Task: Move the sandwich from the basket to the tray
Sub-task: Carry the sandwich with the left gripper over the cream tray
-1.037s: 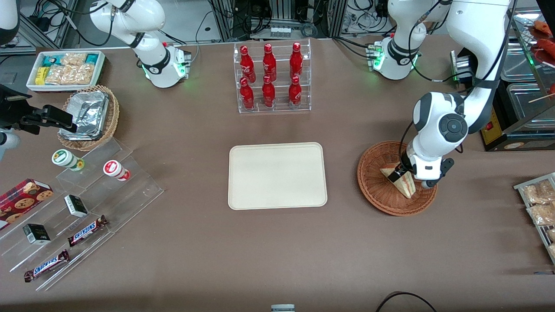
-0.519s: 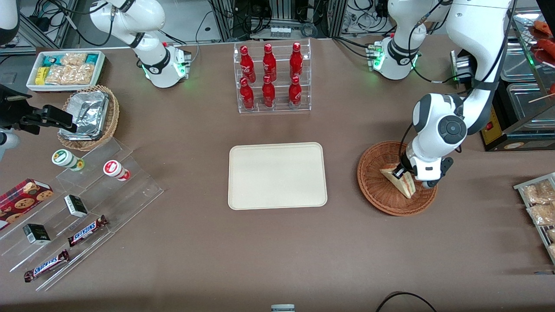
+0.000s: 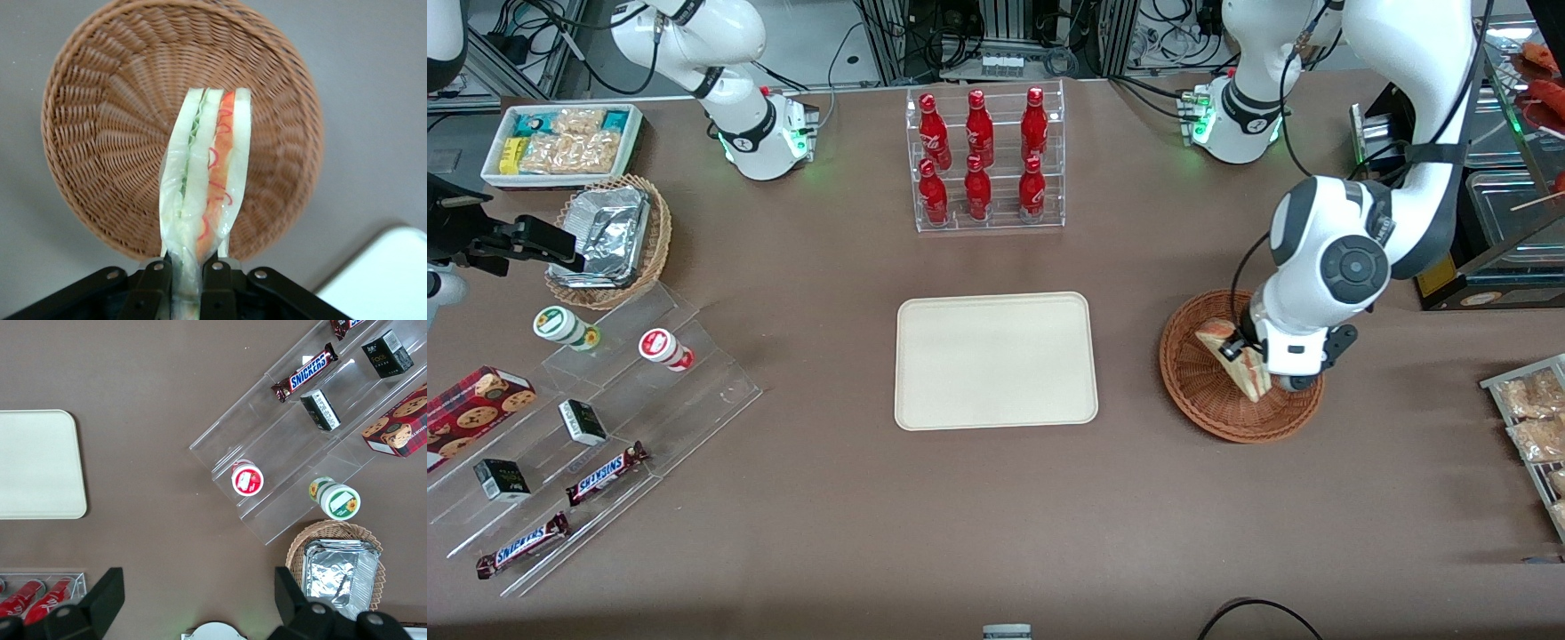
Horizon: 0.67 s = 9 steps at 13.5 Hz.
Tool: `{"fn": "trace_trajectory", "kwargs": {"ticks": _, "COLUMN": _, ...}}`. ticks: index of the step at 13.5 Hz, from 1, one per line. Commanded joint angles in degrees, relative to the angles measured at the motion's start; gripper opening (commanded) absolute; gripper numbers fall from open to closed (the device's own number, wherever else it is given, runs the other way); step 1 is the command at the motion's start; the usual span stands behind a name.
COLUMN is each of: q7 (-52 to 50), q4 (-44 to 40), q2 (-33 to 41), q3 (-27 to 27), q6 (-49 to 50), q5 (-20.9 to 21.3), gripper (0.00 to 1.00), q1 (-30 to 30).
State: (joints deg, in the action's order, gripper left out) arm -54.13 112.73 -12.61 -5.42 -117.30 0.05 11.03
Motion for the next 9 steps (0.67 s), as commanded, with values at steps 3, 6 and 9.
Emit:
{"fn": "trace_trajectory", "kwargs": {"ticks": 3, "q7": 0.8, "q4": -11.1, "q2": -8.1, "q3": 0.1, "q6": 5.1, "q5": -0.3, "gripper": 0.0, "q1": 10.7}}
{"fn": "trace_trajectory", "kwargs": {"ticks": 6, "q7": 0.3, "q4": -20.5, "q2": -15.8, "q3": 0.1, "q6": 5.8, "q5": -0.8, "gripper": 0.0, "q1": 17.3}}
{"fn": "trace_trajectory", "kwargs": {"ticks": 9, "q7": -2.6, "q4": -28.2, "q2": -22.3, "q3": 0.2, "q6": 5.7, "q5": -2.7, "gripper": 0.0, "q1": 22.7}}
